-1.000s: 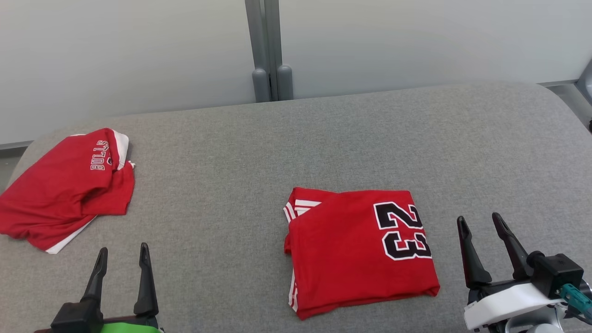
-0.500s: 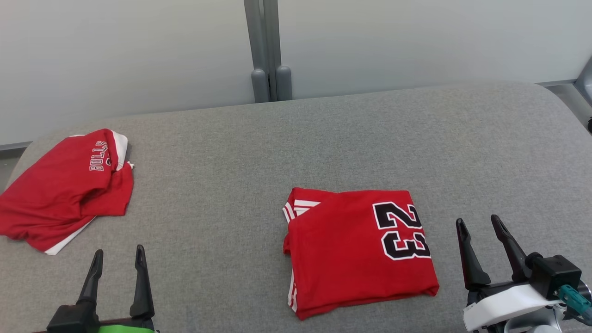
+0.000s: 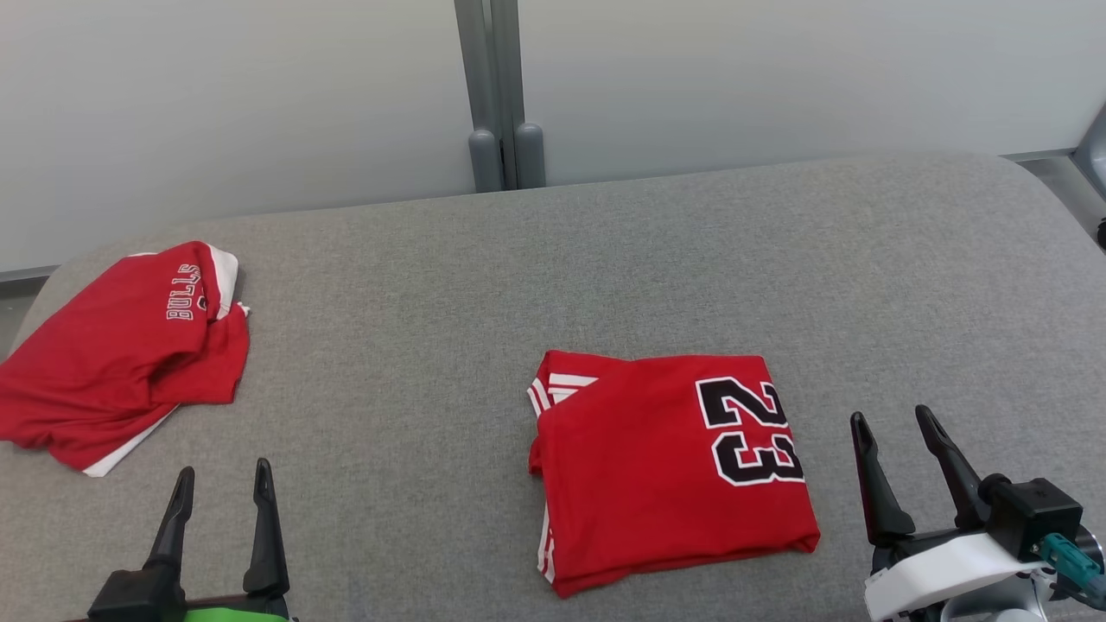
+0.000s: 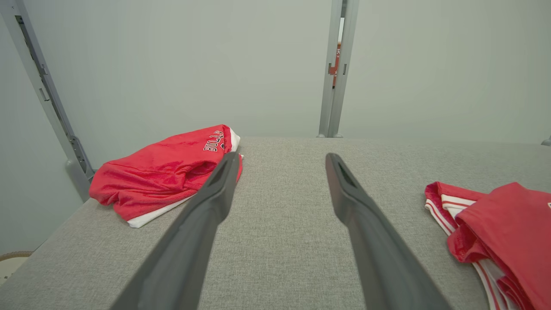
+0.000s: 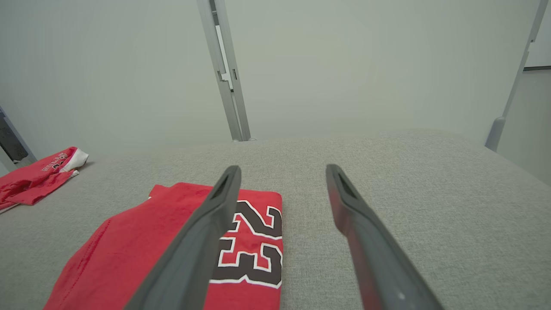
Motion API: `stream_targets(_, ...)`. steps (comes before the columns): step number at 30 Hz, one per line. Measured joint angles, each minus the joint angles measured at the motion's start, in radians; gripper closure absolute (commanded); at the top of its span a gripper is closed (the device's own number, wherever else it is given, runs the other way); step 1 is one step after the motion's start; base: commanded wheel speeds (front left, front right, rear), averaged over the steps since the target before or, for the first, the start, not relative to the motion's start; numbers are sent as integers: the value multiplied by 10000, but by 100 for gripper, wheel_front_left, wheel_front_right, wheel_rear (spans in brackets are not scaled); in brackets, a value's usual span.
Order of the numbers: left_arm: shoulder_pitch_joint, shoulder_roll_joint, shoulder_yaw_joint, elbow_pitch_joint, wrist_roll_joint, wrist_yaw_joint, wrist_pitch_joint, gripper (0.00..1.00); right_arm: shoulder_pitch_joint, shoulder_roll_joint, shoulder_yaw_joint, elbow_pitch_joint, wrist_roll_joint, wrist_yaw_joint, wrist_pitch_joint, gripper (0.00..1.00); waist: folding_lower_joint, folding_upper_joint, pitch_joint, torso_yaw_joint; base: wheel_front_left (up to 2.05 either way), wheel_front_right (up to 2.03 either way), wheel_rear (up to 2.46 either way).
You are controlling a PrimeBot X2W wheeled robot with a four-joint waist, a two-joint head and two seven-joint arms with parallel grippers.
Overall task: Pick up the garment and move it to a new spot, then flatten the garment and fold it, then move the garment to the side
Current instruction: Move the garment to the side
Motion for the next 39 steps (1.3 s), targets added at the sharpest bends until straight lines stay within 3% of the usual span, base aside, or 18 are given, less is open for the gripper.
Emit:
stream_targets(22,-7,-10,-69,82,-75,-38,0,0,-539,-157,305,286,-46,0,0,0,0,0,50,-72,0,0,0)
stream_targets(28,-78,-13,-272,105,-138,-8,0,0,-1643,-504,878,1235,-17,0,123,0,0,0,155,4,0,0,0)
stream_targets(39,-447,-19,-654,224,-148,71,0,0,-3116,-763,1672,4061,221,0,614,0,0,0,661,432,0,0,0)
